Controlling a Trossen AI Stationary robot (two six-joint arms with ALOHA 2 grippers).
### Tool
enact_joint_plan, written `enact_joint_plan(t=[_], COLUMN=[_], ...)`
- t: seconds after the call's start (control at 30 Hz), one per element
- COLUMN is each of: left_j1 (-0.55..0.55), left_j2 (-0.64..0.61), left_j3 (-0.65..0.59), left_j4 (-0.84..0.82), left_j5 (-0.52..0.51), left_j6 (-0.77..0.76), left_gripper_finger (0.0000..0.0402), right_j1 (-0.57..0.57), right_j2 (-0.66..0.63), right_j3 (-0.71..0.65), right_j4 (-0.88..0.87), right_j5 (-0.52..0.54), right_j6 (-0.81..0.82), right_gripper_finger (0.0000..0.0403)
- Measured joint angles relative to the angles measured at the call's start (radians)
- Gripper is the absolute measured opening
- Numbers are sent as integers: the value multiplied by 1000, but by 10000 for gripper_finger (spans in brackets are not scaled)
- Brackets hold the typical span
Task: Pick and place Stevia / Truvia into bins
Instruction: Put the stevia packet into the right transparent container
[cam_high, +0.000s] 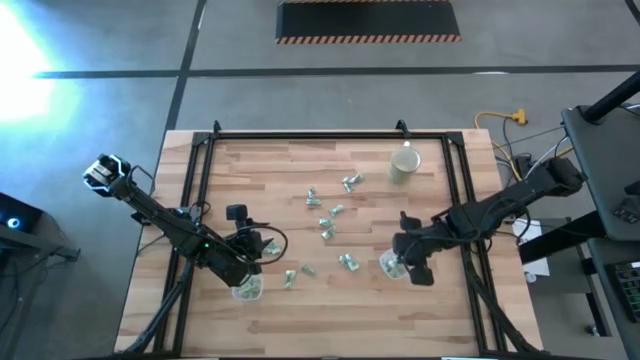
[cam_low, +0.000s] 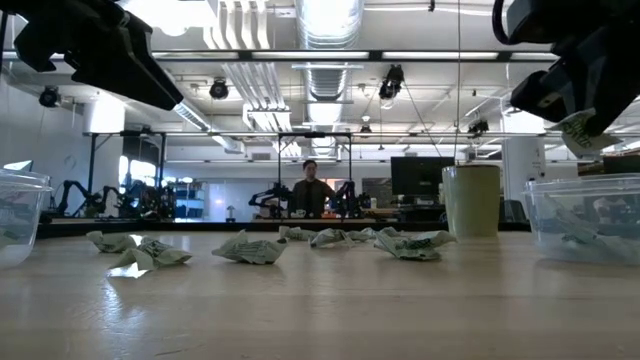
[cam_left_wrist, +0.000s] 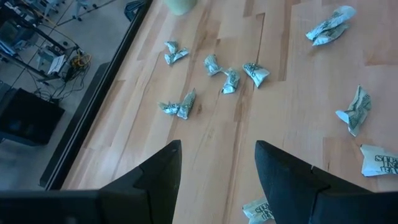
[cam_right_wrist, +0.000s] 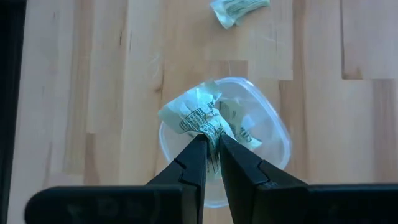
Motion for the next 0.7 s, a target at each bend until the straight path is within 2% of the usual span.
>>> enact_joint_plan(t=[0.53,0.7], left_j1=[0,0], left_j2=[0,0], left_j3=[0,0], left_j4=[-1,-1], left_j5=[-1,-5], left_j6=[0,0], left_gripper_finger=[187,187], right_j1=[18,18], right_j2=[1,1], right_j3=[-76,-93], right_j4=[57,58], right_j5=[26,26], right_j6=[75,93], right_gripper_finger=[37,60])
